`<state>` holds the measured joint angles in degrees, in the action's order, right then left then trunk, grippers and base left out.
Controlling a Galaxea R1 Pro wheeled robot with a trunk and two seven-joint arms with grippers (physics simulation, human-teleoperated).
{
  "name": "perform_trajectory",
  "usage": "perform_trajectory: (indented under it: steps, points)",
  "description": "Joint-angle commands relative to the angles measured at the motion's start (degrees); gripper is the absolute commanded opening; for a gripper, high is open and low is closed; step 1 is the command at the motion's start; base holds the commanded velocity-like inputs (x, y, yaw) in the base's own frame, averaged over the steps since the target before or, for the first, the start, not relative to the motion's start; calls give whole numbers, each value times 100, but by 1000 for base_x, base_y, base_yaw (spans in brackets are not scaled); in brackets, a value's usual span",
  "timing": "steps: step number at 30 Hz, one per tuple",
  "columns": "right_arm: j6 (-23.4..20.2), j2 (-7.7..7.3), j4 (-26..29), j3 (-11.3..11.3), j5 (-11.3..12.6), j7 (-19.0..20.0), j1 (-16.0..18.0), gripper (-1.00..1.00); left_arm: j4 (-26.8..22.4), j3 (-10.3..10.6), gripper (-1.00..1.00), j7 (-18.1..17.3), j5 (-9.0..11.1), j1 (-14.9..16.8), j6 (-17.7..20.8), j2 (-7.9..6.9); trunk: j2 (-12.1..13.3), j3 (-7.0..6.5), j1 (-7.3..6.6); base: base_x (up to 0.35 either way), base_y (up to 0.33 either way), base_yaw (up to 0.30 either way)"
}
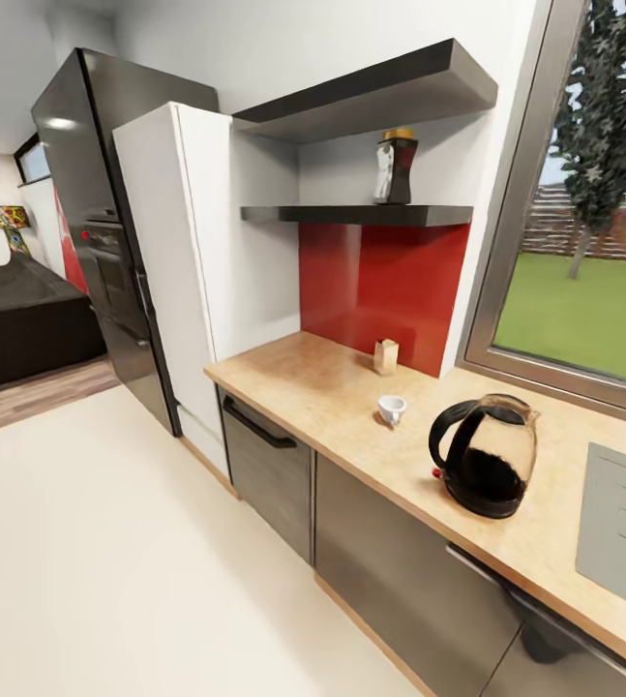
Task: Set up a coffee station on the kitchen countertop: keep the coffee maker on the countertop, move the bottle of coffee from the kitchen shelf to the counter next to the coffee maker, place a paper coffee filter on top of the coffee maker, put the saucer next to the coffee maker with the coffee cup on the saucer, and place the electric kettle next to the coffee maker.
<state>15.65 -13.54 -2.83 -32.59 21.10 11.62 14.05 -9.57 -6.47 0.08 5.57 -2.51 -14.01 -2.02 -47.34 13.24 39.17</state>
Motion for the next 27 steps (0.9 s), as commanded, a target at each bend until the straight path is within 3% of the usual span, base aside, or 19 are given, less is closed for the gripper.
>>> perform_trajectory:
  steps: [1, 9, 27]
  points:
    - [32, 2, -23, -37, 61, 48, 10, 100, -10, 14, 100, 0, 58, -2, -6, 0, -5, 6, 2, 102, 144, 175]
    - [21, -2, -17, -37, 61, 73, 10, 100, -10, 14, 100, 0, 58, 1, -5, 0, -5, 3, 2, 136, 241, 33]
    - [17, -9, -21, -37, 61, 77, 10, 100, -10, 14, 100, 0, 58, -1, -6, 0, -5, -98, 2, 10, 25, -184]
